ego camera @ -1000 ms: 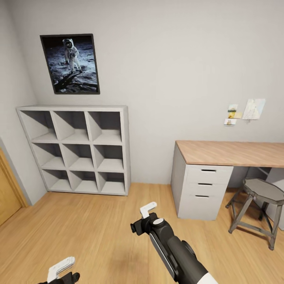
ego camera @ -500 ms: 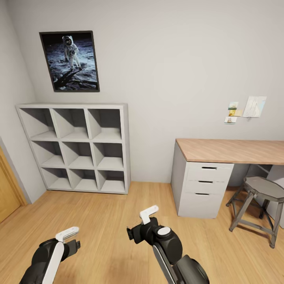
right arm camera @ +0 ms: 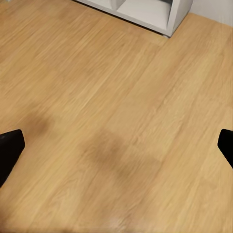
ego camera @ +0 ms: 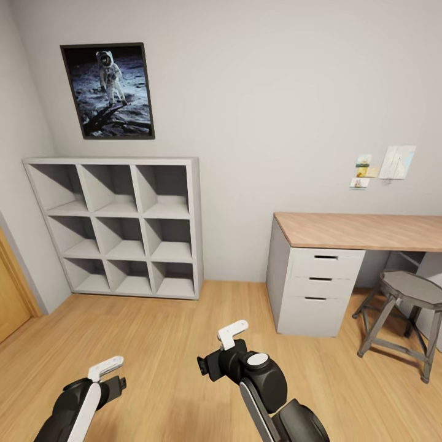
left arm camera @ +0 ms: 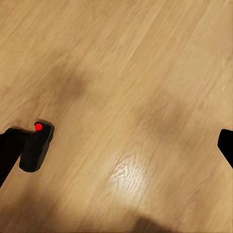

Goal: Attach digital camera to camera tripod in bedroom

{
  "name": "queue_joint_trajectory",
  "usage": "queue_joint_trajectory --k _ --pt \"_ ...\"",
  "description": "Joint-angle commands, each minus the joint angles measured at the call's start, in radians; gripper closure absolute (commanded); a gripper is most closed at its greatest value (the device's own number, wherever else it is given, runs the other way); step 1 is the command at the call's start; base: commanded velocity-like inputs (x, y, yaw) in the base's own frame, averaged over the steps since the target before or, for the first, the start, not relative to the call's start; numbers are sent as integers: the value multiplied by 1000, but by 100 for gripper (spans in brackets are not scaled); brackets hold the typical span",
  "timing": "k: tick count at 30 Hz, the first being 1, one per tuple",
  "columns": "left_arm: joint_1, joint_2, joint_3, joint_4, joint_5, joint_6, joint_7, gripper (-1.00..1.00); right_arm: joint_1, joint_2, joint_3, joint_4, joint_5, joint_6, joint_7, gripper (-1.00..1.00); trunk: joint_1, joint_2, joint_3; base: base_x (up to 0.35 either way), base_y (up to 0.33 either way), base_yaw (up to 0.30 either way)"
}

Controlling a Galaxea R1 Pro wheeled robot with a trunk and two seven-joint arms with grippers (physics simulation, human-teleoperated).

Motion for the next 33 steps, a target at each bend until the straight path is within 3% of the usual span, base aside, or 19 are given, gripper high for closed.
queue_joint_trajectory --k 1,7,11,23,33 --pt "-1 2 -1 3 11 -2 5 -100 -1 0 1 -1 -3 5 -4 -100 4 -8 -4 0 0 -2" --pt "-1 9 -49 19 10 -25 -5 -100 -1 0 -2 -3 -8 10 -4 -100 27 -50 -23 0 0 0" --pt "-1 9 -62 22 12 -26 -8 -100 -1 0 -1 -3 -9 13 -4 -100 42 -78 -36 0 0 0" --pt "5 10 -77 58 16 -33 -10 -100 -1 0 1 -4 -6 17 -3 -100 42 -78 -36 -7 1 -26" --pt "5 11 -76 85 20 -34 -31 -100 -4 0 -5 -4 -8 17 -3 -100 42 -78 -37 -229 99 -152"
